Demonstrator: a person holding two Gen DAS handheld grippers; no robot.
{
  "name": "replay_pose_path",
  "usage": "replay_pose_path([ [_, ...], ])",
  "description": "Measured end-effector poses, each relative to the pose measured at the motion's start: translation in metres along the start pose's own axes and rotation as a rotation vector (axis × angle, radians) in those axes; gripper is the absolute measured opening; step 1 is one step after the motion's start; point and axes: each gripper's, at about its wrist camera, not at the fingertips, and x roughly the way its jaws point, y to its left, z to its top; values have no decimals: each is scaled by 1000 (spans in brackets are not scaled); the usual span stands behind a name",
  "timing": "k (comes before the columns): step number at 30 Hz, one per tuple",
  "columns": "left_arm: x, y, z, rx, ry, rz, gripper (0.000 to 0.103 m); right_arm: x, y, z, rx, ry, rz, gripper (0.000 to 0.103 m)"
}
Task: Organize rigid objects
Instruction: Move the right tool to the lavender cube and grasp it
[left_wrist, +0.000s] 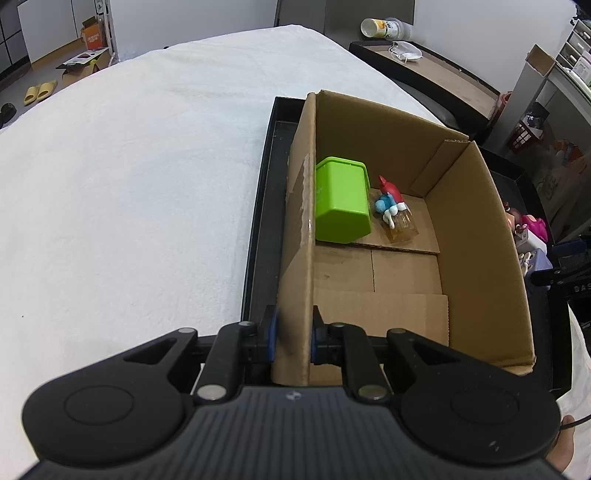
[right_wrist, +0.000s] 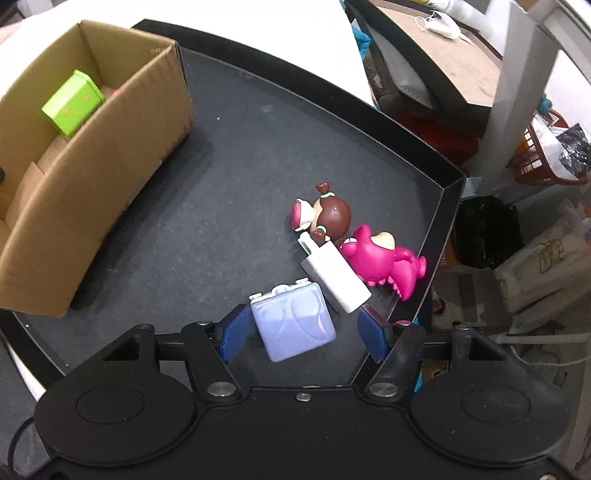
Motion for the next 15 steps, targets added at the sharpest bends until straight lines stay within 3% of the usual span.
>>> replay_pose_path([
  [5,2,-1,0,8,-3,3,15,10,2,2,-10,15,-14,64],
  [8,3,-1,0,4,-1,4,15,14,0,5,11,27,-13,60],
  [10,4,-1,0,4,1,4,15,15,-3,6,32,43,13,49],
  [15,5,-2,0,13,4,12,15,12,-3,6,70,68,52,46],
])
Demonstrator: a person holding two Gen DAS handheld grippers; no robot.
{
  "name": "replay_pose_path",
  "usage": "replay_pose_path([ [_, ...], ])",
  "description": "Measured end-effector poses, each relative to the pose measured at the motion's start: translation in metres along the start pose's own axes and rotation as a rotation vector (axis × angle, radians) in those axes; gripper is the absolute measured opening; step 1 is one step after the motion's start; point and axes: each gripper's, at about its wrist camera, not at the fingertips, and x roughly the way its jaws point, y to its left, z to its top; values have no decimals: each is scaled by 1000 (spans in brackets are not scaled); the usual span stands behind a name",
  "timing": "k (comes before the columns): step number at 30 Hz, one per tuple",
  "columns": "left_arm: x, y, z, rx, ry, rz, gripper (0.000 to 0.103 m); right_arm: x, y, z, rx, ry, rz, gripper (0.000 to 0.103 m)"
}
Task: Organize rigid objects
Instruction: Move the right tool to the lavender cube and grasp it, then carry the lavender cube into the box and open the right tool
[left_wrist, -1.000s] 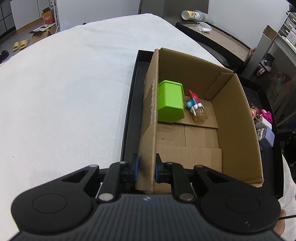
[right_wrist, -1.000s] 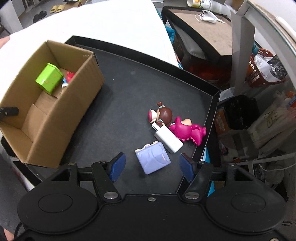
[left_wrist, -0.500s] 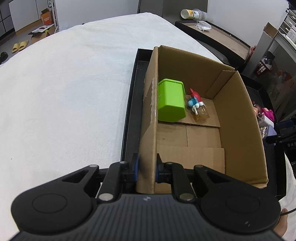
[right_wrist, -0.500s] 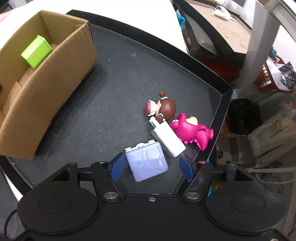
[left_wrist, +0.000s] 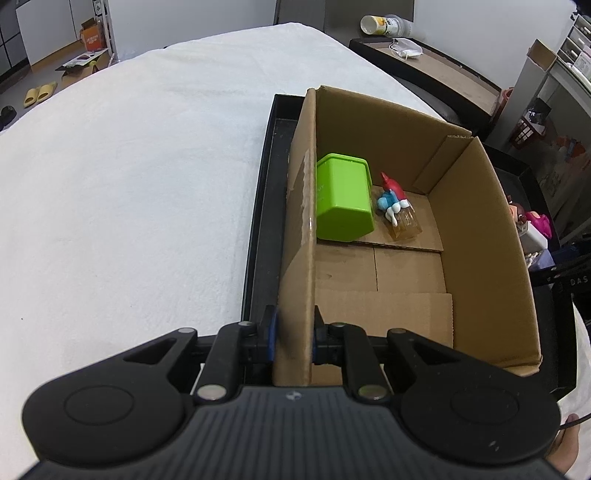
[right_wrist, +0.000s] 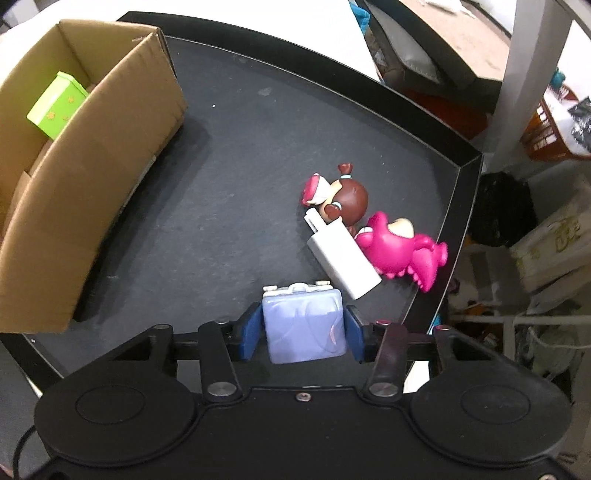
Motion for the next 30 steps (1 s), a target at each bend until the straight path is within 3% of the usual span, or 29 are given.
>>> replay_pose_path([
  [7,1,0,1,-6,3,5,15,-10,0,0,29,6,-27,43],
  [30,-2,-3,-3,16,-11,7,16,-96,24,14,78,-147,23,43],
])
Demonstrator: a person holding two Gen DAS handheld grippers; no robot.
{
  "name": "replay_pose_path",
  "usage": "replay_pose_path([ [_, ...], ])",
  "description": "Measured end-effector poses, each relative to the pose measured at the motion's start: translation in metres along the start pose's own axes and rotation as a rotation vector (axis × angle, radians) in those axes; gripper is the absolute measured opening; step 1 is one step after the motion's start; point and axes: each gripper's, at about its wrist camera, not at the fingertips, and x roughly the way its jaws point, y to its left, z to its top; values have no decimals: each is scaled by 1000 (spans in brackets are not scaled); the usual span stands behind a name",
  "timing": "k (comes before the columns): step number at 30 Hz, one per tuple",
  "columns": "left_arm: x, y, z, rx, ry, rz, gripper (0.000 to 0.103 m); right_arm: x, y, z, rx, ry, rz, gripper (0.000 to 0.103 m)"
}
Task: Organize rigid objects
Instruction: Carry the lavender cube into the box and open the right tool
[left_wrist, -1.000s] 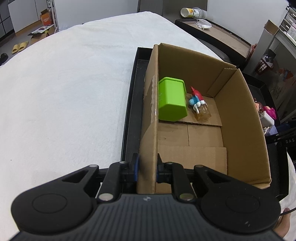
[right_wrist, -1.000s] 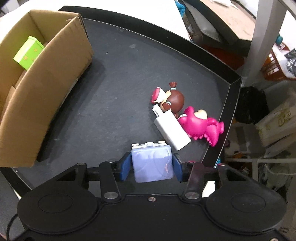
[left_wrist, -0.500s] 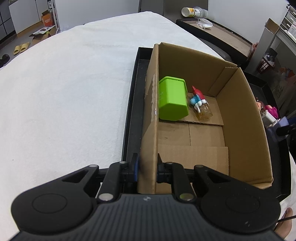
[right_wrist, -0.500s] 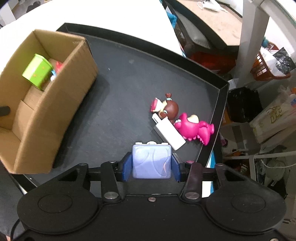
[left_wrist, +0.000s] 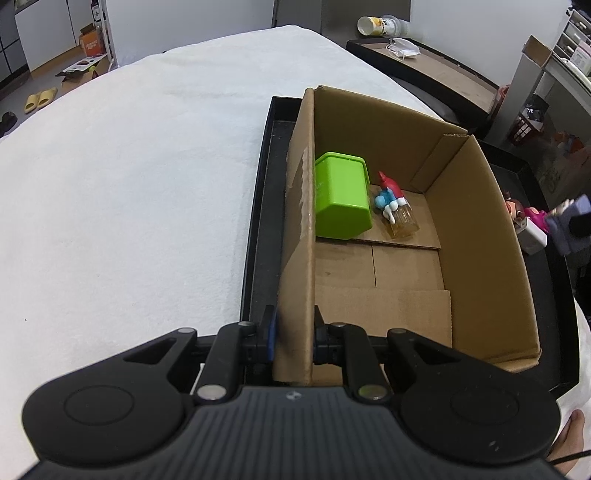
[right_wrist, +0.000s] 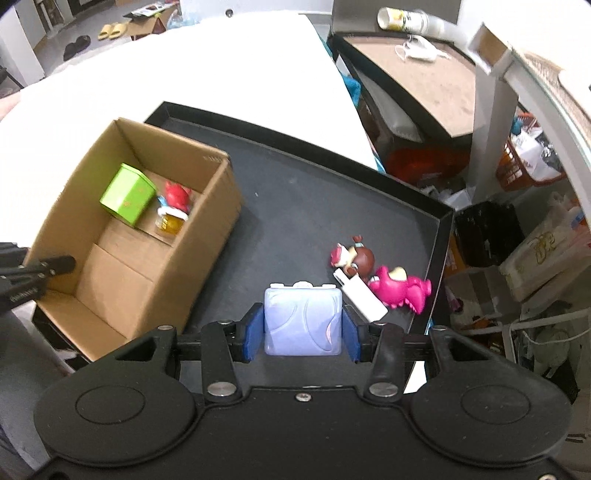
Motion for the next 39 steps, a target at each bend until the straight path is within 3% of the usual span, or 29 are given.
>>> replay_pose_path([
  [30,1,2,-2,3,4,-17,16,-52,67,55,7,-167,116,43],
  [39,1,0,-2,14,7,-15,16,-34,88,66,-25,-141,116,43],
])
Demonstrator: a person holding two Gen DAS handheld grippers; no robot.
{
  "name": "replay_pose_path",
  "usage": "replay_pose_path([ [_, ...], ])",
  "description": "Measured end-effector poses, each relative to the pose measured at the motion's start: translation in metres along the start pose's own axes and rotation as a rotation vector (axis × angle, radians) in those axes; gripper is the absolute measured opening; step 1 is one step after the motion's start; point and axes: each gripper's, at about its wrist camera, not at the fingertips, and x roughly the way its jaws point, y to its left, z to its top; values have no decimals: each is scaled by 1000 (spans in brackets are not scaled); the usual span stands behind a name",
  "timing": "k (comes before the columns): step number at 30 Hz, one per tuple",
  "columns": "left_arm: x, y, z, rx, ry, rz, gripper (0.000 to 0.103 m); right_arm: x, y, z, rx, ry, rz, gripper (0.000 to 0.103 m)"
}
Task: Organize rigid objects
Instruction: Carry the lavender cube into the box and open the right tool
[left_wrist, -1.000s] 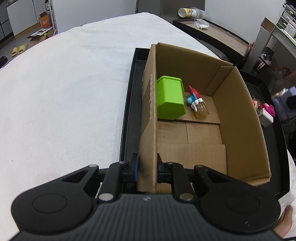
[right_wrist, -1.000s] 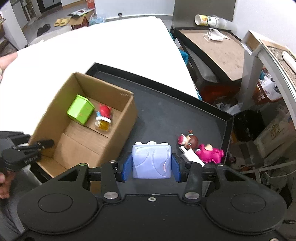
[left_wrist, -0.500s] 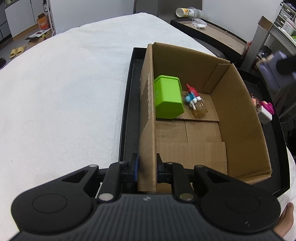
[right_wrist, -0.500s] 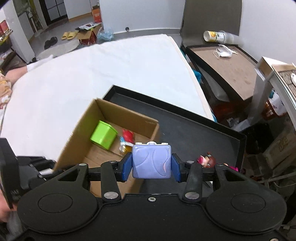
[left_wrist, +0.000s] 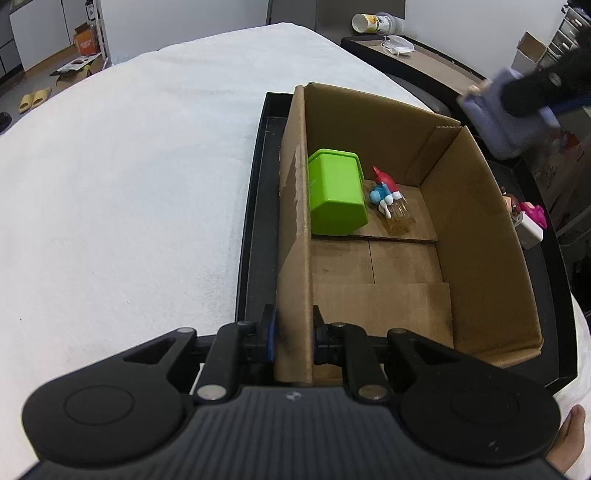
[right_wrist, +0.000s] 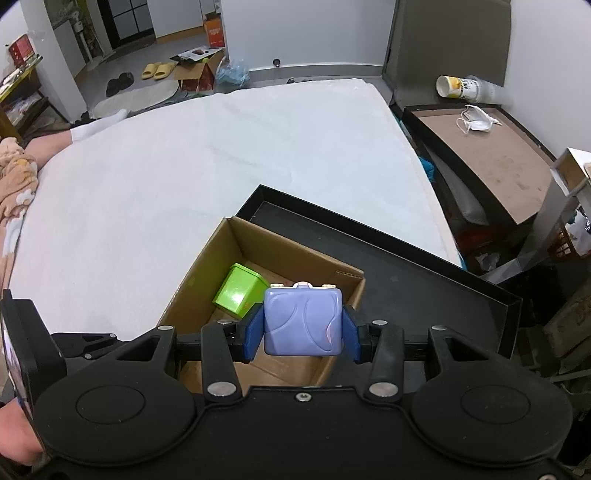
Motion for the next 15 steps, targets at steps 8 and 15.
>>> replay_pose_path([
  [8,0,0,0,-2,0,-5,16,17,16,9,-37,16,14,43],
  [15,1,-2,-1,12,-3,-15,16,39,26,11,-79,62,1,43],
])
